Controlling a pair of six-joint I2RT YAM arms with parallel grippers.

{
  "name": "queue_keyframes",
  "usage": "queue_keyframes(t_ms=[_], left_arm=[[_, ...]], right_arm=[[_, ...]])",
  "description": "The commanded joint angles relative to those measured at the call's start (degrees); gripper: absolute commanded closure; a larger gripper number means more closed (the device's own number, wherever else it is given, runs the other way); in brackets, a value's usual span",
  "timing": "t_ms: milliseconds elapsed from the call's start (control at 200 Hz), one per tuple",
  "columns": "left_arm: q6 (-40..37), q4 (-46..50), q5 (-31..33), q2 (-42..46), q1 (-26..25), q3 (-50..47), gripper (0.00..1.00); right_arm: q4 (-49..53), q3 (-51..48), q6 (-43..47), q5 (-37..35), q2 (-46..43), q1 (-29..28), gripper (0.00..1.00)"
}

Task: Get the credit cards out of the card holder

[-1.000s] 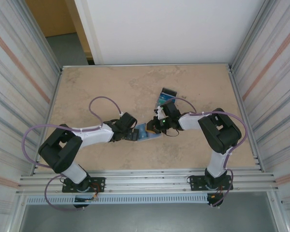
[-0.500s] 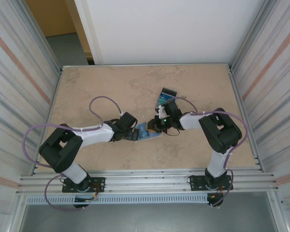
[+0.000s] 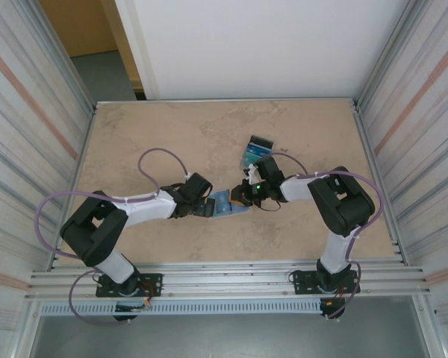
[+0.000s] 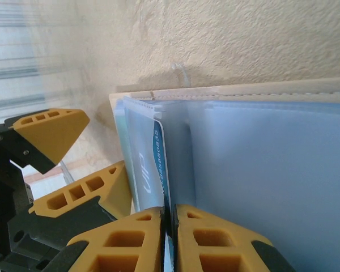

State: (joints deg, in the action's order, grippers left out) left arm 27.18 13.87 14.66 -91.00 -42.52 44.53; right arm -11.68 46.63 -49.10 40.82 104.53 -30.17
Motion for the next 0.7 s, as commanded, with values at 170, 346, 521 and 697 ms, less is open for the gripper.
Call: queue_keyframes(t_ms=[170, 346, 521, 697], left_arm=[[-0.5, 2.7, 0.3, 0.4, -0.7, 2.4, 0.01], [-0.6, 1.9, 0.3, 3.3, -0.7, 4.4, 0.01], [-1.6, 1.0, 0.2, 3.2, -0.7, 6.4, 0.01], [-1.5, 0.7, -0.6, -0.1, -0.7, 7.2, 0.01]], right_arm=[[-3.0, -0.8, -1.4, 2.2, 1.5, 0.5, 0.87], [-3.2, -1.0, -1.5, 2.2, 1.6, 0.5, 0.87], [-3.3, -1.0, -1.4, 2.3, 1.5, 0.4, 0.87], [-3.3, -1.0, -1.5, 2.5, 1.5, 0.3, 0.86]])
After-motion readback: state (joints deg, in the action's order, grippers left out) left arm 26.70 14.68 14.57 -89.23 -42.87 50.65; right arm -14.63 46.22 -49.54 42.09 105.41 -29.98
